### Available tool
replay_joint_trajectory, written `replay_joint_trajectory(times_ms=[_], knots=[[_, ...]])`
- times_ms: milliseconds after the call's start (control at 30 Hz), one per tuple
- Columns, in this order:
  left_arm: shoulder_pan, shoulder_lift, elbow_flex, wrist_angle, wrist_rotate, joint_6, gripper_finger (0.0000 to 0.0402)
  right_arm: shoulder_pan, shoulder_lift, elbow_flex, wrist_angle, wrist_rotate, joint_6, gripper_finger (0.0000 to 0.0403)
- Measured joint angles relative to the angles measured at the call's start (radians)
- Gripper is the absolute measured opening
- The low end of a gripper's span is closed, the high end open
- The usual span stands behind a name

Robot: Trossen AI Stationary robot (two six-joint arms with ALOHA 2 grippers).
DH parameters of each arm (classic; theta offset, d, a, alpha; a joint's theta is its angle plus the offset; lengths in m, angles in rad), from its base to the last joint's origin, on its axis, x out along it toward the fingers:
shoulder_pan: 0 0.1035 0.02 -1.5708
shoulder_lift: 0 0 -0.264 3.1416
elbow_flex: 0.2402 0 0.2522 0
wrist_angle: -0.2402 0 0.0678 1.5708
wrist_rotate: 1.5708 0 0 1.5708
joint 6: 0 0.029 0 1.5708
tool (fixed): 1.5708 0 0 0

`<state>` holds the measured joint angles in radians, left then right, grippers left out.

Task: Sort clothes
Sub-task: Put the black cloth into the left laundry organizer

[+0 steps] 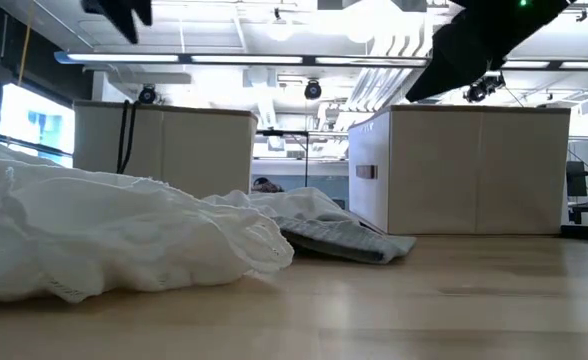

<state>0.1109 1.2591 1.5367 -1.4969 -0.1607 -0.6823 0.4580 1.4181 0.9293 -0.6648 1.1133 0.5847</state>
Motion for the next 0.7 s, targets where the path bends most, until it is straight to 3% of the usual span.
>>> replay_joint_trajectory(times_ms=[133, 300, 533, 700], knots=[[-0.112, -0.025, -0.178, -0.002, -0.104, -0.225, 0.0223, 0.010, 0.000, -0.015, 0.065, 0.000, -0.063, 0.0181], [-0.146, -0.034, -0.404, 0.056, -0.237, -0.423, 0.0223, 0.020, 0.000, -0.015, 0.128, 0.001, -0.141, 0.0181], [-0.144, -0.035, -0.617, 0.408, -0.351, -0.386, 0.0223, 0.023, 0.000, -0.015, 0.191, -0.017, -0.200, 0.0181], [-0.120, -0.036, -0.706, 0.476, -0.447, -0.405, 0.0223, 0.023, 0.000, -0.015, 0.216, -0.024, -0.201, 0.0181]])
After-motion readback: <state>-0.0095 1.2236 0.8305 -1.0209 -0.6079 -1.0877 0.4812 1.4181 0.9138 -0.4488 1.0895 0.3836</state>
